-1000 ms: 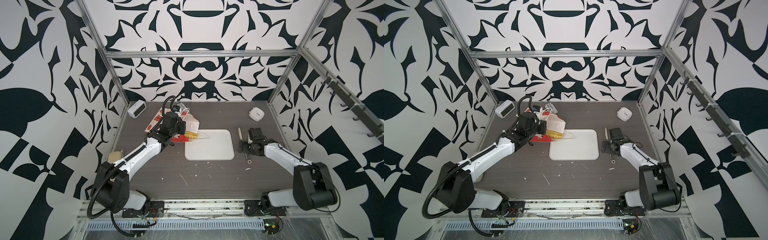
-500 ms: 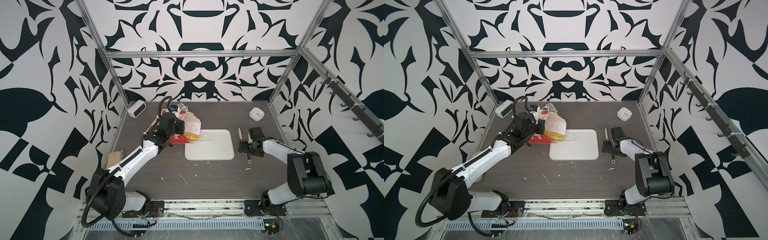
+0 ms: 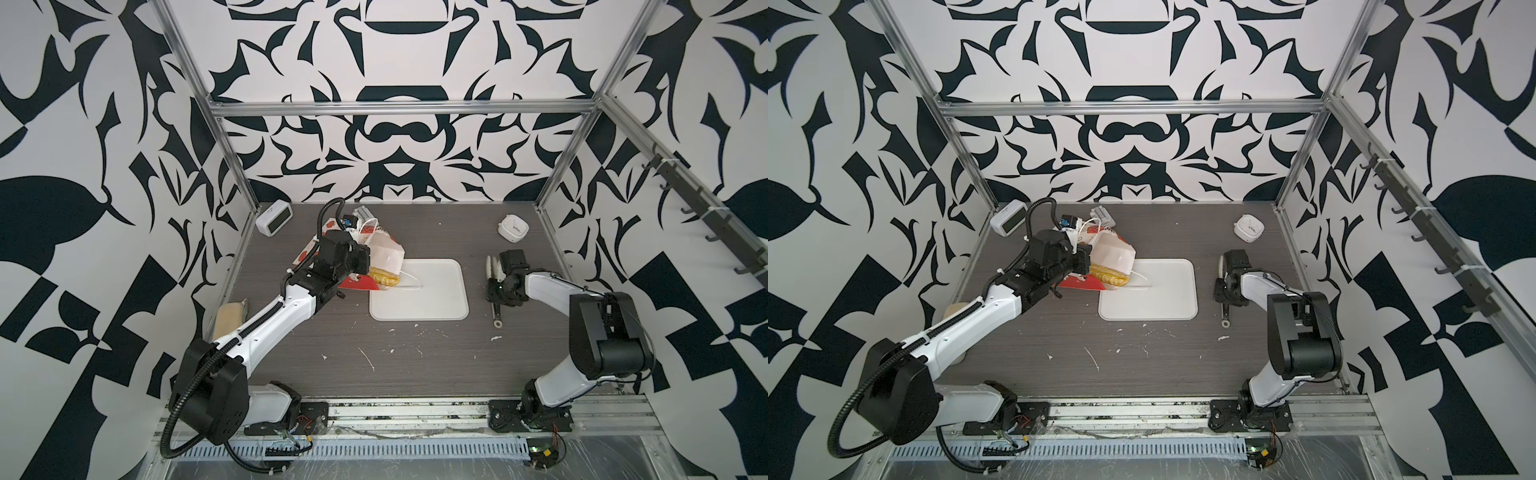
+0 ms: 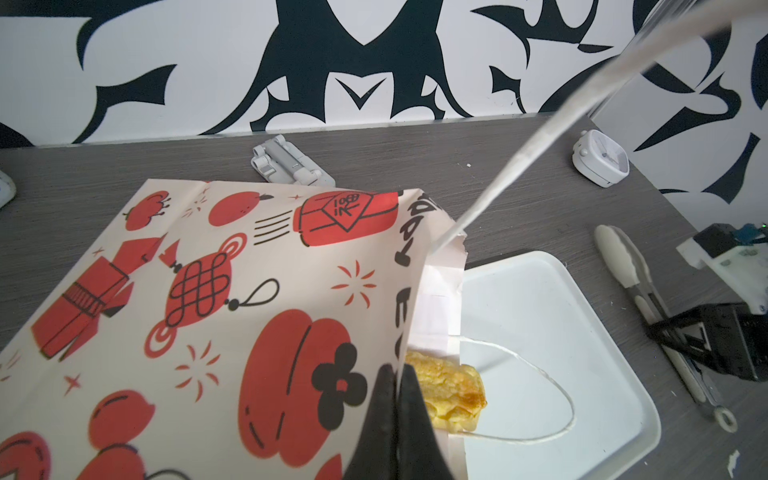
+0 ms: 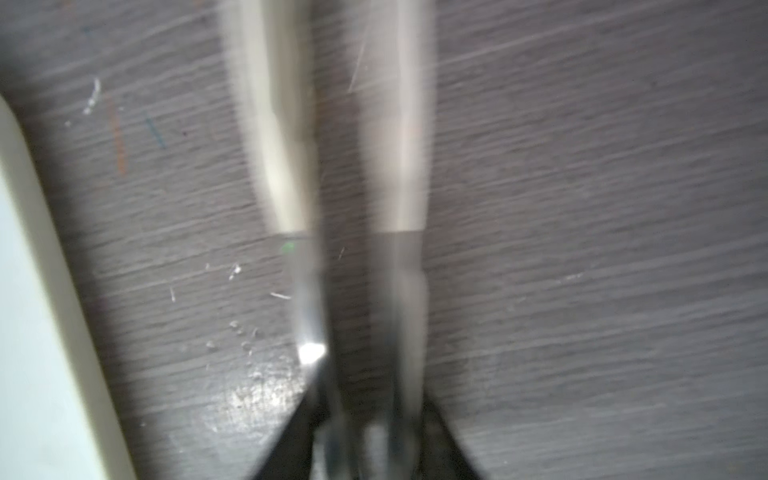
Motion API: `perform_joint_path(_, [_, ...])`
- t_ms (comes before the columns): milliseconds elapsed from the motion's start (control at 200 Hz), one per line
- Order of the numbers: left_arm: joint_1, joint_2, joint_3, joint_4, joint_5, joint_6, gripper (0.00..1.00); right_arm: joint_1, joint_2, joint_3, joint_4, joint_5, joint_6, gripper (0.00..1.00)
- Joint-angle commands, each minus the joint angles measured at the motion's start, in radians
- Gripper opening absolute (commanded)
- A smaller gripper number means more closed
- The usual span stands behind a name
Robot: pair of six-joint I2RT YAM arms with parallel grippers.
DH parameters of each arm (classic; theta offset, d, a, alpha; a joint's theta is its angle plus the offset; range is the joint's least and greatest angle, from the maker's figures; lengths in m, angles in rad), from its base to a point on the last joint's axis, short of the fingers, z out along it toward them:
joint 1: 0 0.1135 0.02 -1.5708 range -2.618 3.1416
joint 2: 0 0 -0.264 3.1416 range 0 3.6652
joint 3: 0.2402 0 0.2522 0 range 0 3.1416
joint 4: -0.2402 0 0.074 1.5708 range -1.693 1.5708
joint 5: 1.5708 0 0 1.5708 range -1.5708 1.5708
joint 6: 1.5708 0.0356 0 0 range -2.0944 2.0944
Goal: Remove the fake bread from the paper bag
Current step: 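Hold the bag with left gripper while right lifts tongs toward its opening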
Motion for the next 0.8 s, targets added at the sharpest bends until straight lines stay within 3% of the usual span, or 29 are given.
perform_joint_path(0, [0.002,-0.037,-0.024,0.026,0.032,0.0,0.0,0.003,-0.035,0.006,-0.046,0.003,0.007,0.0])
perform_joint_path(230, [0.001,-0.095,-0.062,0.021,0.074,0.037,0.0,0.069,-0.285,0.026,-0.176,-0.095,0.012,0.0])
perform_joint_path(365, [0.002,-0.112,-0.075,0.021,0.093,0.064,0.0,0.164,-0.396,0.097,-0.291,-0.199,-0.017,0.0])
perform_joint_path(635, [0.0,-0.111,-0.098,0.023,0.138,0.083,0.0,0.577,-0.358,0.254,-0.564,-0.113,-0.088,0.0])
perform_joint_path(795, [-0.003,-0.112,-0.11,0.033,0.149,0.076,0.0,0.727,-0.277,0.33,-0.698,-0.011,-0.134,0.0])
